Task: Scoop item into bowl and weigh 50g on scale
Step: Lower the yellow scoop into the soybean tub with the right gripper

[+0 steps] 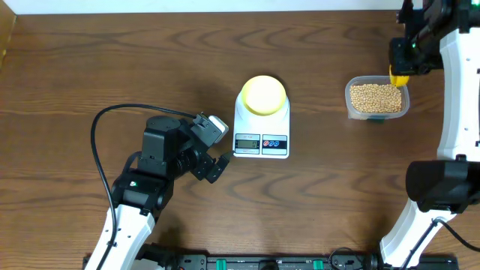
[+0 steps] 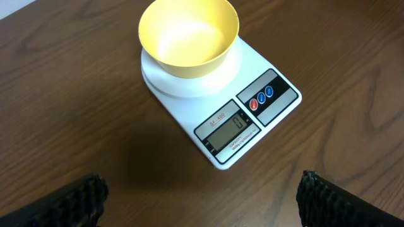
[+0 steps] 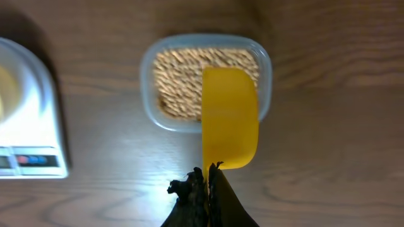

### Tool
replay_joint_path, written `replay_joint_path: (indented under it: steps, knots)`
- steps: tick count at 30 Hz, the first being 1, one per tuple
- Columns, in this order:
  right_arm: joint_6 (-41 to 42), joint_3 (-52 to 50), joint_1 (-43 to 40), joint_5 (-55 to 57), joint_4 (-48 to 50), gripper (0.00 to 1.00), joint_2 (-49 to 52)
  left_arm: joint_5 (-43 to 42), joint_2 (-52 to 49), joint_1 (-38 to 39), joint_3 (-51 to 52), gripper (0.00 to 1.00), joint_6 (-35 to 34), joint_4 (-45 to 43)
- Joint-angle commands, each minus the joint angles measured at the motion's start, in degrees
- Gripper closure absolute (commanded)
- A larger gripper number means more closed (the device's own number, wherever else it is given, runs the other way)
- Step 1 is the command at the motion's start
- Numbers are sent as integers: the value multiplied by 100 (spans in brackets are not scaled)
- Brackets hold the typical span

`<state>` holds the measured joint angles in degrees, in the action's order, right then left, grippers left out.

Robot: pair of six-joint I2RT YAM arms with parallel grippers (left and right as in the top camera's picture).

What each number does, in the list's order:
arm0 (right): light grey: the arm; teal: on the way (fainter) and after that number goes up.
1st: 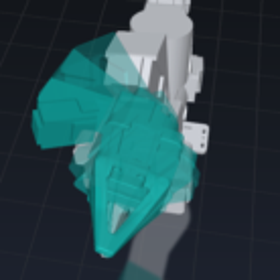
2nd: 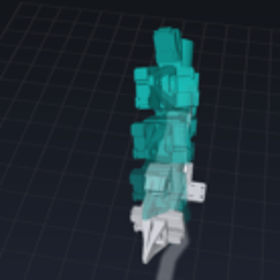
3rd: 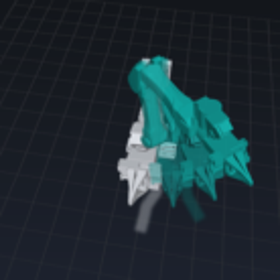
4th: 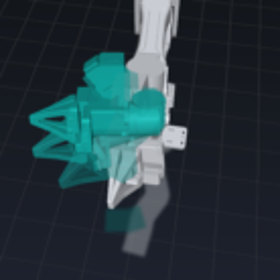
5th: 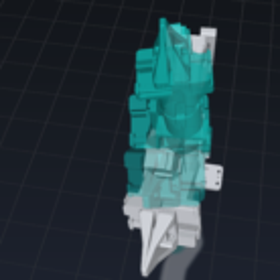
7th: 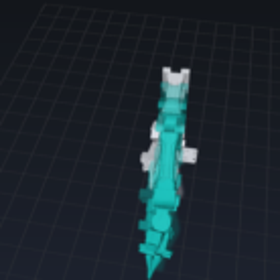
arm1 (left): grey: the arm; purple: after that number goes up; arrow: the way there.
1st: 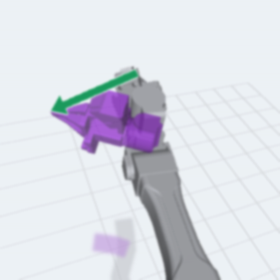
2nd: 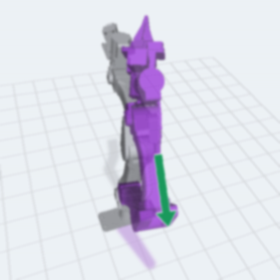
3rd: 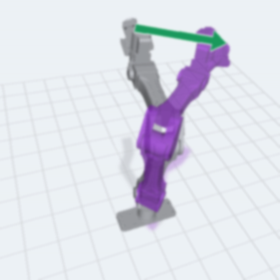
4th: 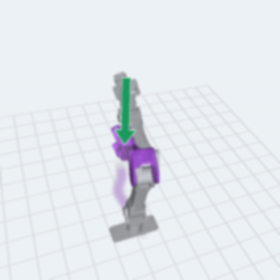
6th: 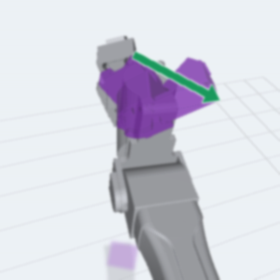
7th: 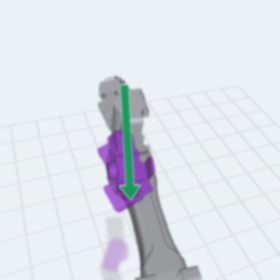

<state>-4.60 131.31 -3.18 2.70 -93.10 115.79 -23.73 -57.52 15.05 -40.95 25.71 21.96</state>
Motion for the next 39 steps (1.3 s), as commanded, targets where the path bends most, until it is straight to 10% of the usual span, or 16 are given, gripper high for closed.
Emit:
replay_joint_path:
  steps: [1, 39]
  knots:
    - [-378, -326, -72, 435, 13, 99, -37, -72, 28, -24, -66, 2, 15, -17]
    - [-424, -2533, -481, -476, 2312, 99, -37, -72, 28, -24, -66, 2, 15, -17]
